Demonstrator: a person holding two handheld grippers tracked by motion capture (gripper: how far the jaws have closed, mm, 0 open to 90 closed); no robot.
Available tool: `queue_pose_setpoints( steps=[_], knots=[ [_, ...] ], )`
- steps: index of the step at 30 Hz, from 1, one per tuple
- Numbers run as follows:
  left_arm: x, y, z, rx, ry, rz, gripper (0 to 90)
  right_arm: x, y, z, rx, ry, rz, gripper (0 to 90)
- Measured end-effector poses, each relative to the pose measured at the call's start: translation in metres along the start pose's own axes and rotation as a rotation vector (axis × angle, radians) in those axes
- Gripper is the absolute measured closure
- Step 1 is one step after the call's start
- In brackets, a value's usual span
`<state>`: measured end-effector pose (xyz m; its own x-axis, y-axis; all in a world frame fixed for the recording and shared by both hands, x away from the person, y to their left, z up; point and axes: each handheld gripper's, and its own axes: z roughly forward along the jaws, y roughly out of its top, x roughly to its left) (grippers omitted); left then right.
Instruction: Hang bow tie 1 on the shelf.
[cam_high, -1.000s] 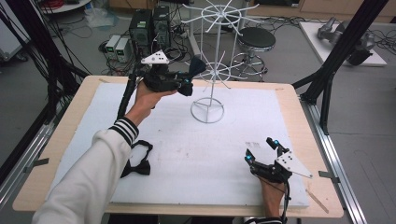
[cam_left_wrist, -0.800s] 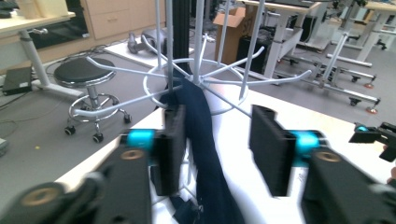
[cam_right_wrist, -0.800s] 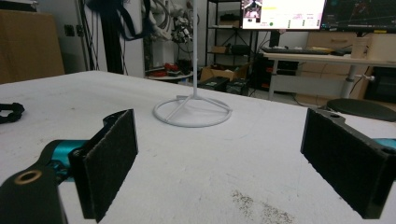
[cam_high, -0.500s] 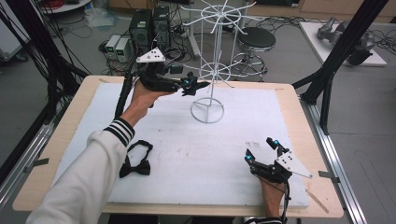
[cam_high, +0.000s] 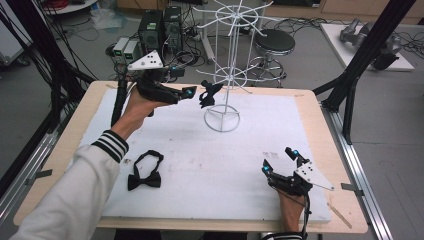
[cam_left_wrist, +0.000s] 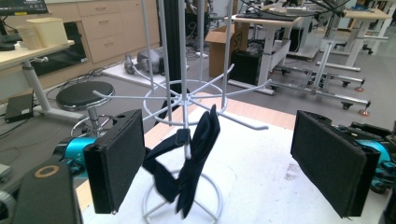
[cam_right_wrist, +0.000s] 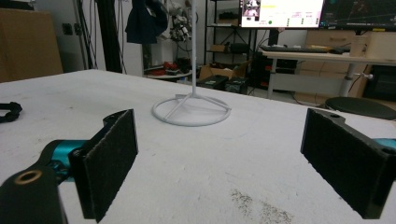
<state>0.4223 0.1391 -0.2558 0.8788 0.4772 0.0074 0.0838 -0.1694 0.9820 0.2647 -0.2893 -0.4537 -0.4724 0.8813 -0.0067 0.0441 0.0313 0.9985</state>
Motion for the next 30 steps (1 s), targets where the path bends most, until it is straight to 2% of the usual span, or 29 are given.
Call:
queue_pose_setpoints(
  steps=[4, 7, 11, 14, 18, 21, 28, 30],
  knots=[
    [0.000, -0.004, -0.018, -0.016, -0.012, 0.002, 17.9, 0.000, 0.000, 0.000, 0.001, -0.001, -0.002, 10.4],
    [0.001, -0.009, -0.031, -0.011, -0.008, 0.019, 17.9, 0.000, 0.000, 0.000, 0.001, -0.003, -0.003, 10.4],
    [0.001, -0.017, -0.050, -0.031, -0.002, 0.019, 17.9, 0.001, 0.000, 0.000, 0.005, -0.002, 0.000, 10.4],
    [-0.001, -0.025, -0.065, -0.026, 0.014, 0.030, 17.9, 0.001, 0.000, 0.000, 0.003, -0.001, -0.004, 10.4],
    [-0.004, -0.037, -0.084, -0.020, 0.065, 0.044, 17.9, 0.001, 0.000, 0.000, 0.003, -0.001, -0.007, 10.4],
    [-0.005, -0.048, -0.096, -0.021, 0.083, 0.024, 17.9, 0.001, 0.000, 0.000, 0.002, -0.001, -0.007, 10.4],
    [-0.018, -0.068, -0.119, -0.051, 0.095, 0.023, 17.9, 0.000, 0.000, 0.000, -0.004, -0.001, -0.014, 10.4],
    [-0.020, -0.076, -0.124, -0.037, 0.094, 0.015, 17.9, 0.000, 0.000, 0.000, -0.005, -0.001, -0.015, 10.4]
  ],
)
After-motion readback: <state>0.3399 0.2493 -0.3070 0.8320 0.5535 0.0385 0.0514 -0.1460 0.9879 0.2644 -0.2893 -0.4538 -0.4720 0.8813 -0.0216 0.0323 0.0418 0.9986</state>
